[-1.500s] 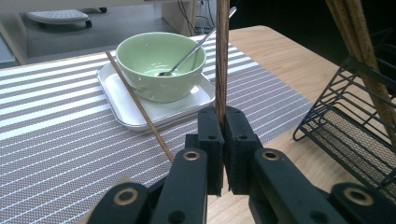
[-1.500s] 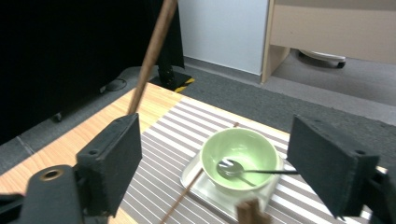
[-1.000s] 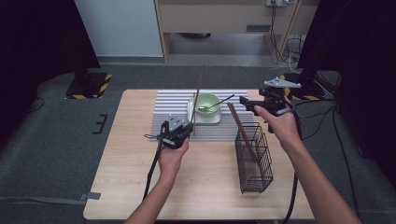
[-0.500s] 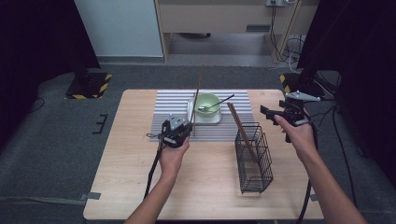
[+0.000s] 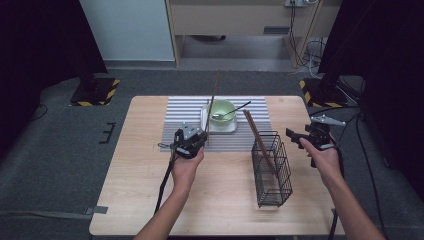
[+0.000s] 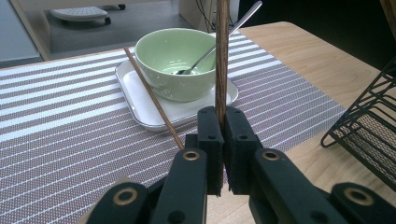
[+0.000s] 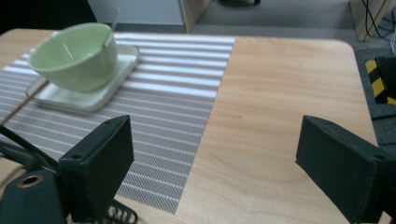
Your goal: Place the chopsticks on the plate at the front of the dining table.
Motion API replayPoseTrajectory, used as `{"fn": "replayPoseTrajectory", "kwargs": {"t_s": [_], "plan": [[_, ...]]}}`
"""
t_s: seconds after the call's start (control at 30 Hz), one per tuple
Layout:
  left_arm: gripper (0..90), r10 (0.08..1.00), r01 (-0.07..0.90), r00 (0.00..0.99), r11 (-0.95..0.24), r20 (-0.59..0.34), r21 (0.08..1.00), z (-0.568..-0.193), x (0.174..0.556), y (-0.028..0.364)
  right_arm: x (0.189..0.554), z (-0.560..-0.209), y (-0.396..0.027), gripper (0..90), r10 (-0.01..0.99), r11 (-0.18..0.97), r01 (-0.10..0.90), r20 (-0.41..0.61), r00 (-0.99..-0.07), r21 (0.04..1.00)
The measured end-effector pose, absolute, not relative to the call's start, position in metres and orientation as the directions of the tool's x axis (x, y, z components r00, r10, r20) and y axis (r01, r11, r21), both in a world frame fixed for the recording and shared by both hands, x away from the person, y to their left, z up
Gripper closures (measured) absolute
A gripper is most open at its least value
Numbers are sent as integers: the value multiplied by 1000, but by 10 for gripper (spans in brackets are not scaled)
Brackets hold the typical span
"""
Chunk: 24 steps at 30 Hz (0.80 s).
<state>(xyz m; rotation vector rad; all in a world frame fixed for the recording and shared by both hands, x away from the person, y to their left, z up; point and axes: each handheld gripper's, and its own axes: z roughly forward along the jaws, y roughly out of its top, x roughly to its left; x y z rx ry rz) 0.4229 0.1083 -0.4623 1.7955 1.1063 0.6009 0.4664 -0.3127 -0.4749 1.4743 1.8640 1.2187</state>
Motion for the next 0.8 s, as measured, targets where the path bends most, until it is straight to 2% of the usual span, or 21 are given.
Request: {"fn": "replayPoseTrajectory", "kwargs": {"t_s": [0.27,0.8], "plan": [[860,883,437,465,-172,-58,883,-462,426,111,464,-500,-313,117,944,43,563,151,-292,825],[860,885,443,460,-159,-72,882,-450,437,109,466,-526,-315,106,962,40,623,139,-236,781]]}}
